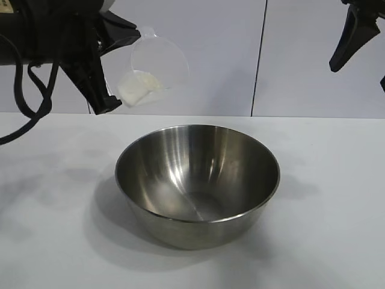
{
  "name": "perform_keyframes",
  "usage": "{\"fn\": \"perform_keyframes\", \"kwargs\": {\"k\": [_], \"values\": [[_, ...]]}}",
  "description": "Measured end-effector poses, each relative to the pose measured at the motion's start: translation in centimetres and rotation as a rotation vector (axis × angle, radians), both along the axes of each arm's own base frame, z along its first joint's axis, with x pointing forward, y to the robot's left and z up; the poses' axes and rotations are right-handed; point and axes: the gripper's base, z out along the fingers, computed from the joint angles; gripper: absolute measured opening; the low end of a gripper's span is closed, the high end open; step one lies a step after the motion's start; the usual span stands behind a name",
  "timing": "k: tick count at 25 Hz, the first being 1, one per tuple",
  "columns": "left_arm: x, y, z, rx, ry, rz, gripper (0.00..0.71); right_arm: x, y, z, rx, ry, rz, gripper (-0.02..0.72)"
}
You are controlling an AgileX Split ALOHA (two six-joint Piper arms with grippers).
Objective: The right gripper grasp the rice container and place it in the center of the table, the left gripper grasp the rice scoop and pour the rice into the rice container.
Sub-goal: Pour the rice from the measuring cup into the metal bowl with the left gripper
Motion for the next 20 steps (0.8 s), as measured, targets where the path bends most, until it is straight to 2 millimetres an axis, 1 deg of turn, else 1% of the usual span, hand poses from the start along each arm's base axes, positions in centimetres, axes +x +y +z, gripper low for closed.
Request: {"fn": "perform_keyframes", "kwargs": {"k": [3,10,20], "values": [[-0.6,-0.8,0.2,0.052,-0.059,-0.005,0.006,0.0,0.0,0.0,0.0,0.0,0.0,0.523],[-1.4,-1.7,0.4,0.197,-0.183,-0.015,0.006,0.0,0.0,0.0,0.0,0.0,0.0,0.523],[-1.6,-1.9,0.5,0.354,-0.308,-0.032,0.006,0.0,0.0,0.0,0.001,-0.001,-0.001,0.523]]}}
